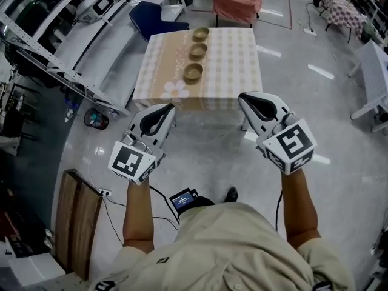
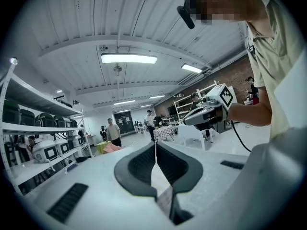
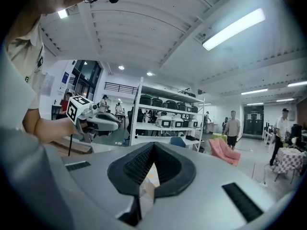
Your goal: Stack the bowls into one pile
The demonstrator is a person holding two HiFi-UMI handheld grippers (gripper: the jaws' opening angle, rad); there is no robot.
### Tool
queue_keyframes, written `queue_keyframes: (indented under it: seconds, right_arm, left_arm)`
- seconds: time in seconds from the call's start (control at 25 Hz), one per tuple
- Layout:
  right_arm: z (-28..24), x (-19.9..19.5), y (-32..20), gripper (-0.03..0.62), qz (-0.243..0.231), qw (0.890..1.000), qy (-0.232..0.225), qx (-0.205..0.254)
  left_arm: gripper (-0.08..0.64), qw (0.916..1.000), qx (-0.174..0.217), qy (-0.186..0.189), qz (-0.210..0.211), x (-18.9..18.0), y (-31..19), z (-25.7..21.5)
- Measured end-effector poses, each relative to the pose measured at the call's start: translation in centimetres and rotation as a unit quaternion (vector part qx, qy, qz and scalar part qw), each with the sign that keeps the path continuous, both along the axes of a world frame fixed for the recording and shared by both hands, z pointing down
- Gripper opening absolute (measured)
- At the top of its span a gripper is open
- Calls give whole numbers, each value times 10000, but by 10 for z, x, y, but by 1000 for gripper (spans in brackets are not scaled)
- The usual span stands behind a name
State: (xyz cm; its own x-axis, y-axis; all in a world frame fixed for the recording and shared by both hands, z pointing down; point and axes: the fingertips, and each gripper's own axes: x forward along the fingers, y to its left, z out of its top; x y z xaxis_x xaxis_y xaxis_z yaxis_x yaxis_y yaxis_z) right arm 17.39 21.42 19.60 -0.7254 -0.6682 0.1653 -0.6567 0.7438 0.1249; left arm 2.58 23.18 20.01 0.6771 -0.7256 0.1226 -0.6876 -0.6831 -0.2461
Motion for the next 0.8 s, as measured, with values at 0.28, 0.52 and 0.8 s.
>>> queue_keyframes:
  seconds: [0.28,0.52,0.8]
  right_arm:
    - [15,-5,-29,3,18,9999,12,-107]
    - [20,-24,-72,3,223,9996,129,-134]
    - [18,-55,-129,3,529,9983,235,-100]
  left_arm:
    - [15,10000,-26,20,-27,-5,-30,9]
    - [15,9998,-47,159,141,-26,-82,19]
    - [15,9985,32,331,426,-56,-149,18]
